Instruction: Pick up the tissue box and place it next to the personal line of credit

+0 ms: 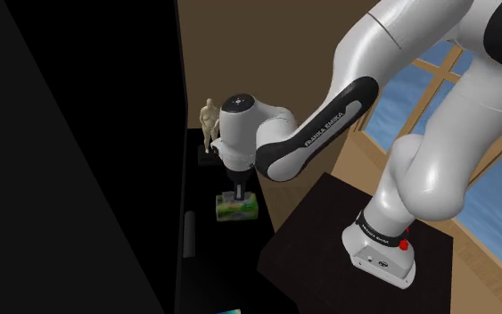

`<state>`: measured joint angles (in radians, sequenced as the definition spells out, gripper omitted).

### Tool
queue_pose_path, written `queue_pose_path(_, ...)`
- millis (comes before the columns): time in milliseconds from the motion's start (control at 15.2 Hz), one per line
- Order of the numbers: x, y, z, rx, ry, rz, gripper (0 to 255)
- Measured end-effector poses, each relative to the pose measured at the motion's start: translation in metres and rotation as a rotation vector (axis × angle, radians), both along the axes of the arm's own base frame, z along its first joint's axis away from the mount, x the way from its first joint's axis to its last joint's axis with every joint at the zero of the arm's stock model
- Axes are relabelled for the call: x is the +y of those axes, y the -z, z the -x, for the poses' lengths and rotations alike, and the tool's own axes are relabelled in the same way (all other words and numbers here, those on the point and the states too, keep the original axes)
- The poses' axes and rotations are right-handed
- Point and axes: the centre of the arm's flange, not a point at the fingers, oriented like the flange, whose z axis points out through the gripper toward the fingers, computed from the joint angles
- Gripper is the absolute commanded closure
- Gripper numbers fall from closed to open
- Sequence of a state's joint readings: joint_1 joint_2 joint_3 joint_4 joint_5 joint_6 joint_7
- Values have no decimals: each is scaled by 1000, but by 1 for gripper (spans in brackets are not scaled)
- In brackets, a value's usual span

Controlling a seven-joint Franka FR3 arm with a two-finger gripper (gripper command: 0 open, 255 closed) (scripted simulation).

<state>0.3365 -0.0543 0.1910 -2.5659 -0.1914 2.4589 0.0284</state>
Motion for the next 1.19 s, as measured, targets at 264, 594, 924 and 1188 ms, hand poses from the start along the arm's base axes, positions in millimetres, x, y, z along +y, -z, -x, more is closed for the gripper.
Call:
queue_pose_path(264,42,-2,37,0,0,0,255)
queue_pose_path(594,93,-5,80,0,0,0,255)
queue_pose_path(924,144,-5,122,-1,-1,-1,255)
queue_pose_path(1188,181,1,154,-1,-1,0,255)
